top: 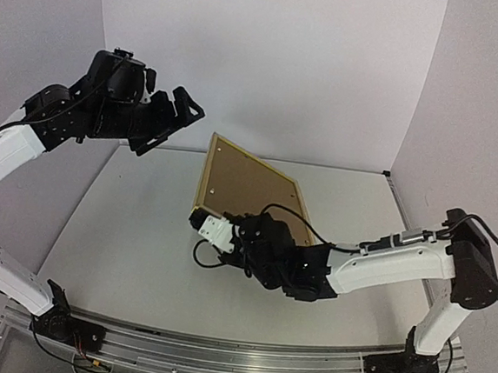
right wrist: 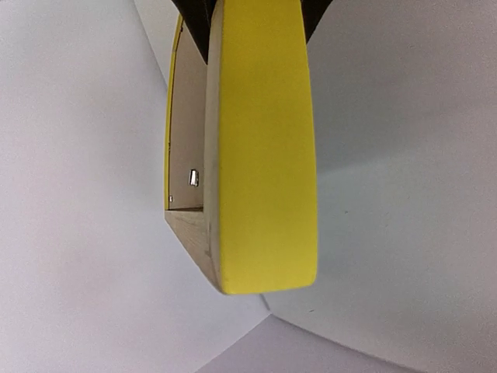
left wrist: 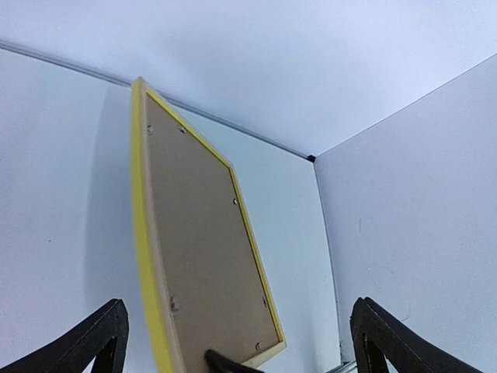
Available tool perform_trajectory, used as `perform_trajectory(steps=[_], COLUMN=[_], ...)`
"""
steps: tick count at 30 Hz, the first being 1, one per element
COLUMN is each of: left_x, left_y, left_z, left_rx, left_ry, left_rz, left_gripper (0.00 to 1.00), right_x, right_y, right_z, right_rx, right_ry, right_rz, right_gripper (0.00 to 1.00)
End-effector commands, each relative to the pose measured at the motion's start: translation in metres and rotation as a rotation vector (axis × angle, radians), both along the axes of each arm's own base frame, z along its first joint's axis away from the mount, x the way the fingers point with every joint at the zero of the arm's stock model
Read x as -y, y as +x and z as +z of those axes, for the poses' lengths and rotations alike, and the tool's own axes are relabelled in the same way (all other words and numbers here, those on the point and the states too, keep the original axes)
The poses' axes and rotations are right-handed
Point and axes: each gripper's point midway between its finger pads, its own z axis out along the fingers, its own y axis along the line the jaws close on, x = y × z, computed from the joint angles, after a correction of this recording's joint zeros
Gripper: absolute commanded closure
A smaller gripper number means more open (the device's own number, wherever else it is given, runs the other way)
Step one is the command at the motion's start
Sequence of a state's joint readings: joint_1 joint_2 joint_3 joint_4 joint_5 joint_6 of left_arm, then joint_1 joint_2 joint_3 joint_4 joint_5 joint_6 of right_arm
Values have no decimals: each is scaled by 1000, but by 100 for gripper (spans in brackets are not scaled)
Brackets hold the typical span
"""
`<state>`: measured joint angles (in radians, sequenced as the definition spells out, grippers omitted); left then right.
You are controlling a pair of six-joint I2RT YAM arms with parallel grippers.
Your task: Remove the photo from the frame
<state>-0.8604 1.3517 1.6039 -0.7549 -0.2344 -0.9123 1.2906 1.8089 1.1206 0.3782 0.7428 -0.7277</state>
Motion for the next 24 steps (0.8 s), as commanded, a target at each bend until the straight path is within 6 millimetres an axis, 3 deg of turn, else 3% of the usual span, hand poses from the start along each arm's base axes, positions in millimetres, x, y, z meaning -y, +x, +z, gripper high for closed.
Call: perform_trajectory(steps=[1, 4, 8, 13, 16, 19, 22, 24], left_x=[-19, -16, -3, 45, 79, 115, 142, 153], left_y=[0, 1, 10, 28, 42, 55, 65, 72], left_z=[32, 16, -11, -52, -76, -116, -146, -152], left_rx=[138, 122, 94, 24, -31, -112, -201, -209], left_ry=[-19, -6, 2, -5, -22, -39, -83, -92], left_rz=[35, 30, 22, -69, -134, -208, -291, -312], left_gripper=[1, 0, 0, 0, 0, 0, 0, 0], right_x=[108, 152, 207, 279, 304, 312, 318, 323], right_y=[62, 68, 66, 44, 31, 28, 34, 35], right_z=[189, 211, 204, 187, 171, 152, 113, 84], right_rx=[11, 27, 41, 30, -5, -114, -298, -395], right_ry=[850, 996, 1135, 1391, 1486, 1550, 1633, 1710], right_rz=[-396, -511, -673, -803, -825, -822, -882, -933], right_gripper=[100, 100, 100, 100, 100, 100, 100, 100])
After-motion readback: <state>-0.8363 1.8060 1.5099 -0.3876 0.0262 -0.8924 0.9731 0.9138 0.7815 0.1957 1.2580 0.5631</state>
